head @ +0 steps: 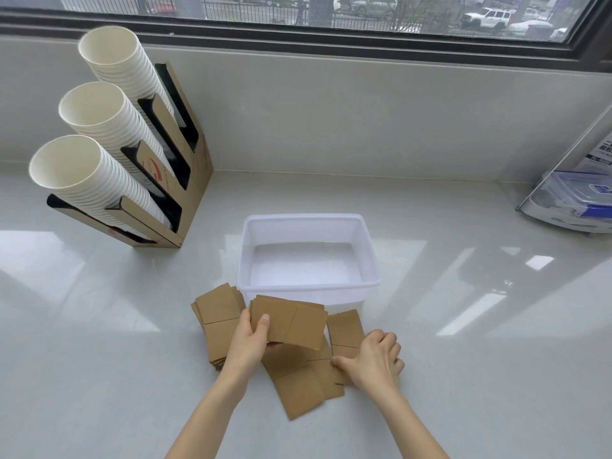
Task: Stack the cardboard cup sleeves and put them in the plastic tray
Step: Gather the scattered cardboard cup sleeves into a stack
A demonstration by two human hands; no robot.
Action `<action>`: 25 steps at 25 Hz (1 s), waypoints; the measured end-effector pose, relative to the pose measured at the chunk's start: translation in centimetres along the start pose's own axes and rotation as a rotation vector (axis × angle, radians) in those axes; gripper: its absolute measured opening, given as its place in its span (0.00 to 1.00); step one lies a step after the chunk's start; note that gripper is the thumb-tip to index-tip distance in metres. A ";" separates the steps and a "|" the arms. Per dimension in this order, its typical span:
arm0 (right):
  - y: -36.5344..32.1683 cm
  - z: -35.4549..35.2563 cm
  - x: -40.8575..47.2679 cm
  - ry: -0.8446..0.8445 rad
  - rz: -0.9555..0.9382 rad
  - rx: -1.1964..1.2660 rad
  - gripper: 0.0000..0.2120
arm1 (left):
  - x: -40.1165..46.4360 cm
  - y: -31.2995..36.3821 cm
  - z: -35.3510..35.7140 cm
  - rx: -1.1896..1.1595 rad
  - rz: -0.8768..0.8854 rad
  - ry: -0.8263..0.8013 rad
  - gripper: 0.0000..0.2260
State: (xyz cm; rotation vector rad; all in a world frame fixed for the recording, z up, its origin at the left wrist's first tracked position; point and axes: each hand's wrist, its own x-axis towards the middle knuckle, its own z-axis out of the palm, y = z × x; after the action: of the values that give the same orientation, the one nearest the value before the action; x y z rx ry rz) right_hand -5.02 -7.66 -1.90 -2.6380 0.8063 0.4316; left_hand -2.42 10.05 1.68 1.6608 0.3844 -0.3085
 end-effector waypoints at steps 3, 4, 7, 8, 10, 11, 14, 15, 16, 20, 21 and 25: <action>0.4 -0.4 0.1 -0.047 -0.041 0.248 0.24 | 0.1 -0.2 -0.1 -0.002 -0.017 -0.002 0.08; 0.6 -0.7 0.1 -0.070 -0.051 0.355 0.20 | 0.1 -0.3 -0.1 -0.010 -0.026 -0.004 0.08; 1.8 -1.6 0.2 -0.082 -0.068 0.612 0.12 | 0.1 -0.4 0.0 -0.036 -0.042 -0.006 0.07; 2.0 -1.9 0.2 -0.069 -0.071 0.685 0.11 | 0.1 -0.4 0.0 -0.040 -0.040 -0.005 0.07; 2.4 -2.5 0.2 -0.040 -0.068 0.805 0.10 | 0.1 -0.5 0.1 -0.032 -0.037 -0.001 0.07; 2.5 -2.6 0.2 -0.033 -0.063 0.850 0.10 | 0.1 -0.5 0.1 -0.027 -0.036 -0.003 0.07; 2.4 -3.1 0.1 -0.062 -0.112 0.936 0.08 | 0.3 -0.7 0.4 -0.024 -0.025 -0.020 0.07; 2.2 -3.3 -0.1 -0.089 -0.167 0.950 0.09 | 0.3 -0.7 0.4 -0.032 -0.023 -0.030 0.08; 1.9 -3.6 -0.3 -0.118 -0.235 0.956 0.09 | 0.3 -0.7 0.4 -0.042 -0.019 -0.043 0.08; 0.3 -4.5 -0.8 -0.177 -0.447 0.850 0.13 | 0.1 -0.5 0.6 -0.076 -0.013 -0.096 0.09; -0.1 -4.7 -0.8 -0.172 -0.471 0.800 0.14 | 0.1 -0.5 0.6 -0.087 -0.011 -0.103 0.09; -1.5 -4.7 -0.7 -0.140 -0.546 0.674 0.12 | -0.2 -0.4 0.7 -0.126 -0.007 -0.115 0.09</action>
State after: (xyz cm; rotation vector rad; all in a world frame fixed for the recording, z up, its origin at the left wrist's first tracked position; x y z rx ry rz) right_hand -3.89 -8.10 2.88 -2.0376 0.1186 0.1488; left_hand -2.72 9.43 1.31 1.5116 0.3164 -0.3761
